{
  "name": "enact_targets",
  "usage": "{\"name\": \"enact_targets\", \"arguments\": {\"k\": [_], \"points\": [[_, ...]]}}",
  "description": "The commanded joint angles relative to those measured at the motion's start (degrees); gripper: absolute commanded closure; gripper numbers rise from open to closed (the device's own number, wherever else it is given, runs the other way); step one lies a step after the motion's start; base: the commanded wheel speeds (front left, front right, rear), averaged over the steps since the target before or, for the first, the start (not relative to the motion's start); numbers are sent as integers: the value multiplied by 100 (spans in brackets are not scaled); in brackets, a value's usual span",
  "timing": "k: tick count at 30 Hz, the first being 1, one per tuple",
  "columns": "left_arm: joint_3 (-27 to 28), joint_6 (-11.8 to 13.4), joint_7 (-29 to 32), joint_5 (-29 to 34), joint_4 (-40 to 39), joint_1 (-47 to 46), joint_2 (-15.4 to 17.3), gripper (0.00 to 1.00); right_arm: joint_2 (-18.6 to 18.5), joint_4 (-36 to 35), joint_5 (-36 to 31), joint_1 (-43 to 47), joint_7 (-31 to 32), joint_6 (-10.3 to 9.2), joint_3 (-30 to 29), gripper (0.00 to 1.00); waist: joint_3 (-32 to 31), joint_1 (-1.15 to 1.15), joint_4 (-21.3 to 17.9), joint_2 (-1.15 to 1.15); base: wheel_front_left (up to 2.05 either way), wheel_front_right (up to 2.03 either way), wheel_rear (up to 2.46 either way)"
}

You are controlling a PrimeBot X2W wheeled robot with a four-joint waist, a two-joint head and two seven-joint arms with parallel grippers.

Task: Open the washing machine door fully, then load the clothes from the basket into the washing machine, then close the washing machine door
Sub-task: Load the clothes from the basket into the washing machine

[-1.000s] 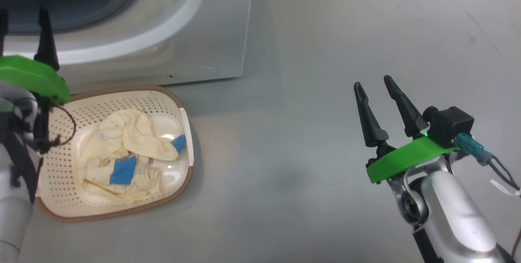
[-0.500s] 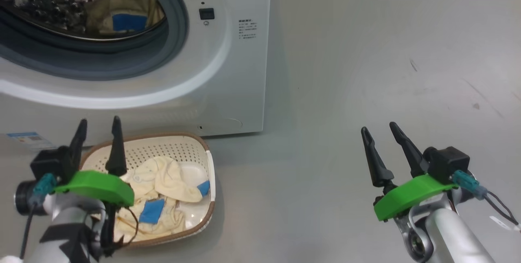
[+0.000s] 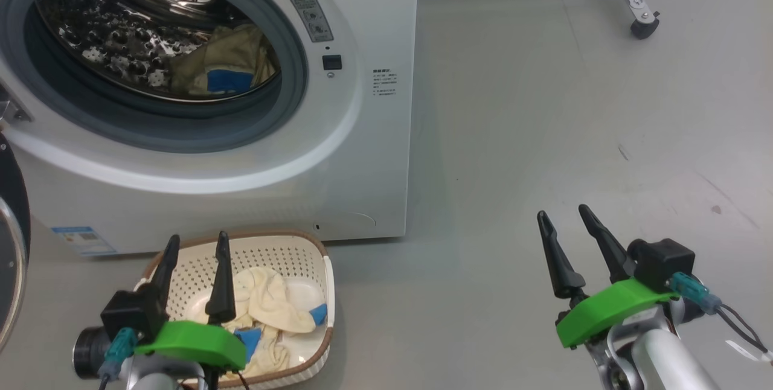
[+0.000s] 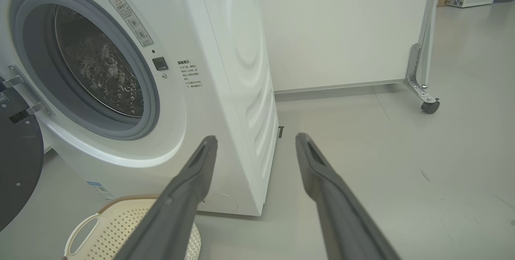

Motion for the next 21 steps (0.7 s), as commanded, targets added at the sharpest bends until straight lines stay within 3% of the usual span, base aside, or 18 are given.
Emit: {"name": "enact_targets", "arguments": {"k": [1, 21], "points": [[276, -4, -62, 105, -246, -108, -8, 0, -53, -190, 26, -82, -56, 23, 80, 0, -16, 1, 5, -1, 0, 0, 0], [529, -350, -62, 696, -80, 67, -484, 0, -5, -203, 33, -40, -56, 23, 100, 0, -5, 1, 16, -1, 0, 0, 0]]}}
